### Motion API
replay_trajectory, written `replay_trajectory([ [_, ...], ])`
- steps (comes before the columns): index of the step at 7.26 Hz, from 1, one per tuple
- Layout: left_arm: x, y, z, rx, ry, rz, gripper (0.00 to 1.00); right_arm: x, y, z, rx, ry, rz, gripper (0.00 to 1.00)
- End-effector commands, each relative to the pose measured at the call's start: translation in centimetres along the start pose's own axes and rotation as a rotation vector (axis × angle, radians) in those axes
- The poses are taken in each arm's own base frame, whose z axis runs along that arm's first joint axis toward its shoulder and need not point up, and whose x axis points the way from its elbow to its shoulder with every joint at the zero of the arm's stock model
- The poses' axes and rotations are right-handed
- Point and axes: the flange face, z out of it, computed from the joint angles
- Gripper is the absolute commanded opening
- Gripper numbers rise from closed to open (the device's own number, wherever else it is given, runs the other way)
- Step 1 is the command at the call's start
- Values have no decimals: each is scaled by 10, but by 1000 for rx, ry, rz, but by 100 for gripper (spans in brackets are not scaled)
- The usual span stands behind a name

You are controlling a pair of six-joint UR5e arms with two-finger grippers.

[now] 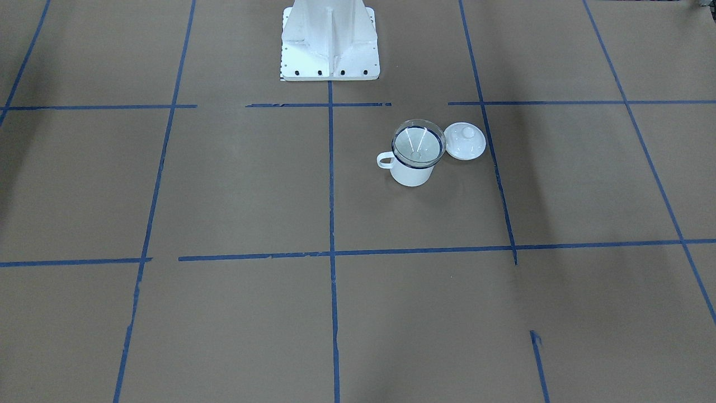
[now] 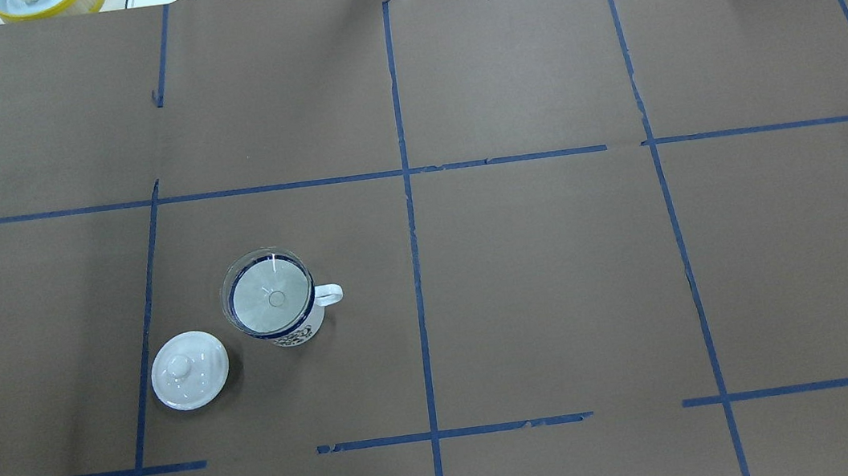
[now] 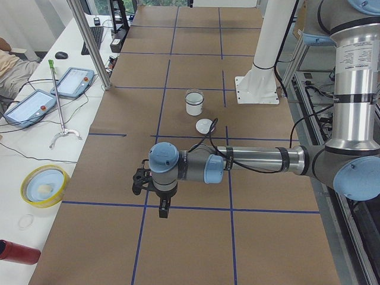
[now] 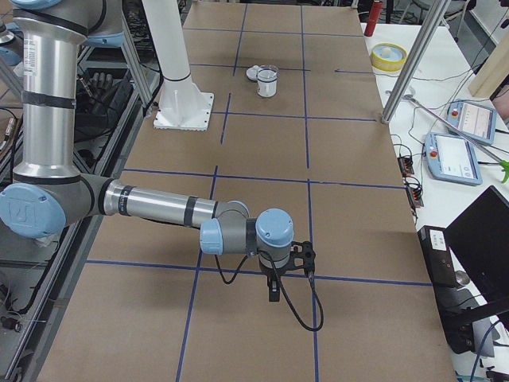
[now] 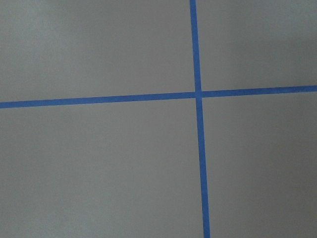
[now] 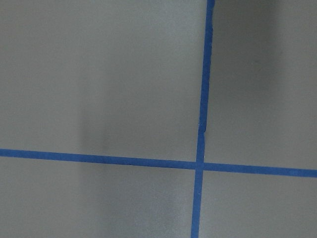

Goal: Place funnel on cup

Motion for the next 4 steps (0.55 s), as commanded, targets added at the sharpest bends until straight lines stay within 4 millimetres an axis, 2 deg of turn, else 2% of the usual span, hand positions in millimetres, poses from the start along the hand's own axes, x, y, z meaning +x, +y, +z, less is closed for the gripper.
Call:
replay_trajectory([
  [1, 1, -4, -5, -8, -2, -10, 100, 0, 0, 0, 0, -1, 0, 100],
  [4, -17, -5, -27, -6, -3, -22, 100, 0, 0, 0, 0, -1, 0, 100],
])
